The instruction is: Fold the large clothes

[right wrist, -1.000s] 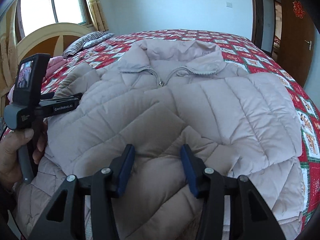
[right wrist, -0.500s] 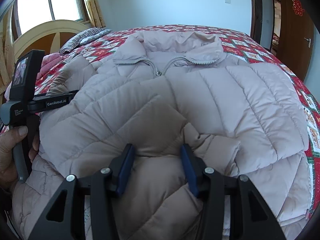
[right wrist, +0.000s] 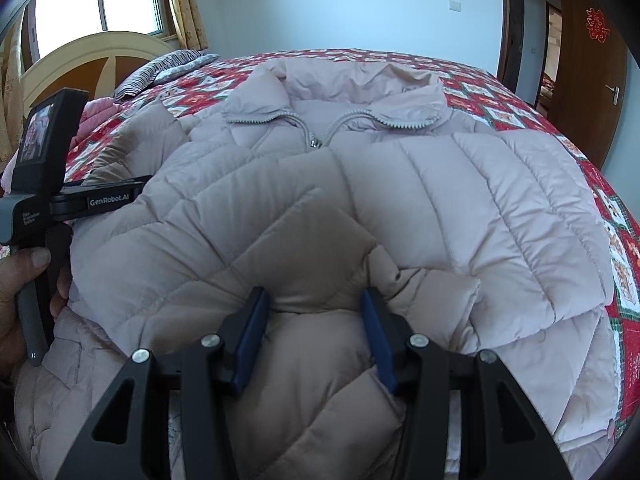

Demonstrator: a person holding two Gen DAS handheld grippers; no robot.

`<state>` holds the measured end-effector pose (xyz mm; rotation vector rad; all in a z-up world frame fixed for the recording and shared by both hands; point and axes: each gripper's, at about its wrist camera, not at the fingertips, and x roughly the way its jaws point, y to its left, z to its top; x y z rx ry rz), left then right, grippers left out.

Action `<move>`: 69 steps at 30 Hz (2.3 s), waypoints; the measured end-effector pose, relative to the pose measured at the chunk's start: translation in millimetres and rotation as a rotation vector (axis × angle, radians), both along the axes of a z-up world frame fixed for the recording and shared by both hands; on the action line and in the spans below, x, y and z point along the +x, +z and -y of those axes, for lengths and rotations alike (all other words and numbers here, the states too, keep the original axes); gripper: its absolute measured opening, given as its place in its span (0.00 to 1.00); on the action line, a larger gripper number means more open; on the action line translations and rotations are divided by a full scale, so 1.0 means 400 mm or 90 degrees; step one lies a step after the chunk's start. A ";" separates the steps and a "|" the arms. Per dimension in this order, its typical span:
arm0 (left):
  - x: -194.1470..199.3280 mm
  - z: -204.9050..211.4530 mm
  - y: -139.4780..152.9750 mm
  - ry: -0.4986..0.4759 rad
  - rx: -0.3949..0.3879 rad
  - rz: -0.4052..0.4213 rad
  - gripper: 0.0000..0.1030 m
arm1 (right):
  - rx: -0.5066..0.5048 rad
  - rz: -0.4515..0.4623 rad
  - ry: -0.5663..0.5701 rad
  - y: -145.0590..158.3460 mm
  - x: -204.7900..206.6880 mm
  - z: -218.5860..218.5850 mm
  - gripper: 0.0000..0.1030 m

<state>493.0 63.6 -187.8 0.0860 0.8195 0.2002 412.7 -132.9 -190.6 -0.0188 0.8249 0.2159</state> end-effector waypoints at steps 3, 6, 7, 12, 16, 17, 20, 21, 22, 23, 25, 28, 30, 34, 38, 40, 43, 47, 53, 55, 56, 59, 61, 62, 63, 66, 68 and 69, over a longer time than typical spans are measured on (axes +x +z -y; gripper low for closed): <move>0.001 0.002 -0.001 0.001 0.001 0.000 0.99 | -0.006 -0.001 0.000 -0.001 0.002 -0.003 0.50; 0.002 0.002 -0.001 0.001 -0.002 -0.001 0.99 | -0.008 0.000 -0.001 -0.002 0.002 -0.005 0.50; 0.002 0.001 -0.001 0.001 -0.002 -0.001 0.99 | -0.012 0.001 -0.002 -0.002 0.001 -0.006 0.50; 0.002 -0.001 -0.001 0.000 -0.001 -0.002 0.99 | -0.027 0.005 -0.004 -0.002 0.001 -0.015 0.50; 0.002 0.001 -0.001 0.001 0.005 -0.003 0.99 | -0.032 0.005 -0.005 -0.003 0.001 -0.017 0.50; 0.003 0.002 -0.002 0.001 0.006 -0.003 0.99 | -0.032 0.005 -0.005 -0.003 0.001 -0.017 0.50; 0.004 0.006 -0.003 0.001 0.012 -0.004 0.99 | -0.033 0.005 -0.005 -0.003 0.000 -0.018 0.50; 0.005 0.007 -0.003 0.002 0.013 -0.004 0.99 | -0.032 0.005 -0.005 -0.003 0.000 -0.018 0.50; 0.005 0.007 -0.003 0.002 0.014 -0.005 0.99 | -0.032 0.005 -0.005 -0.003 0.001 -0.017 0.50; 0.005 0.007 -0.003 0.002 0.015 -0.005 0.99 | -0.032 0.005 -0.005 -0.003 0.000 -0.017 0.50; 0.004 0.009 -0.003 0.002 0.018 -0.004 0.99 | -0.033 0.005 -0.005 -0.004 0.000 -0.019 0.50; 0.003 0.010 -0.004 0.002 0.022 -0.004 0.99 | -0.038 0.005 -0.005 -0.005 0.000 -0.020 0.50; 0.003 0.011 -0.003 0.003 0.025 -0.003 0.99 | -0.043 0.006 -0.005 -0.006 0.001 -0.023 0.50; 0.003 0.010 -0.002 0.003 0.026 -0.003 0.99 | -0.047 0.006 -0.005 -0.007 0.001 -0.025 0.50; 0.001 0.009 0.002 0.002 0.015 -0.006 0.99 | -0.048 0.005 -0.005 -0.006 0.001 -0.025 0.50; -0.004 0.014 0.011 0.002 0.027 -0.006 0.99 | -0.049 0.002 -0.003 -0.005 0.003 -0.025 0.50; -0.015 0.023 0.049 -0.003 0.062 -0.013 0.99 | -0.045 0.000 0.001 -0.003 0.003 -0.023 0.50; -0.044 0.030 0.157 -0.043 0.049 0.041 0.99 | -0.024 -0.001 0.002 -0.002 0.002 -0.013 0.51; 0.061 0.063 0.261 -0.085 0.000 0.044 0.99 | -0.012 -0.024 0.051 0.017 0.010 -0.004 0.57; 0.127 0.085 0.273 -0.091 -0.002 0.044 0.99 | 0.009 -0.031 0.066 0.021 0.011 0.010 0.59; 0.159 0.100 0.274 -0.095 0.003 0.041 0.99 | 0.016 -0.029 0.071 0.018 0.009 0.015 0.60; 0.249 0.153 0.273 -0.112 0.002 0.038 0.99 | 0.038 -0.014 0.080 0.003 0.003 0.023 0.62; 0.310 0.201 0.261 -0.149 0.019 0.031 0.99 | 0.048 -0.016 0.083 0.006 0.002 0.026 0.62; 0.337 0.221 0.252 -0.156 0.032 0.033 0.99 | 0.051 -0.017 0.085 0.010 0.002 0.027 0.63; 0.366 0.243 0.238 -0.173 0.049 0.032 0.99 | 0.055 -0.022 0.089 0.015 0.002 0.029 0.63; 0.450 0.276 0.192 -0.188 0.083 0.010 0.99 | 0.071 -0.050 0.115 0.044 0.010 0.047 0.62; 0.495 0.275 0.165 -0.187 0.084 -0.002 0.99 | 0.101 -0.056 0.120 0.076 0.024 0.079 0.62; 0.513 0.271 0.153 -0.190 0.074 -0.009 0.96 | 0.108 -0.052 0.116 0.091 0.034 0.095 0.62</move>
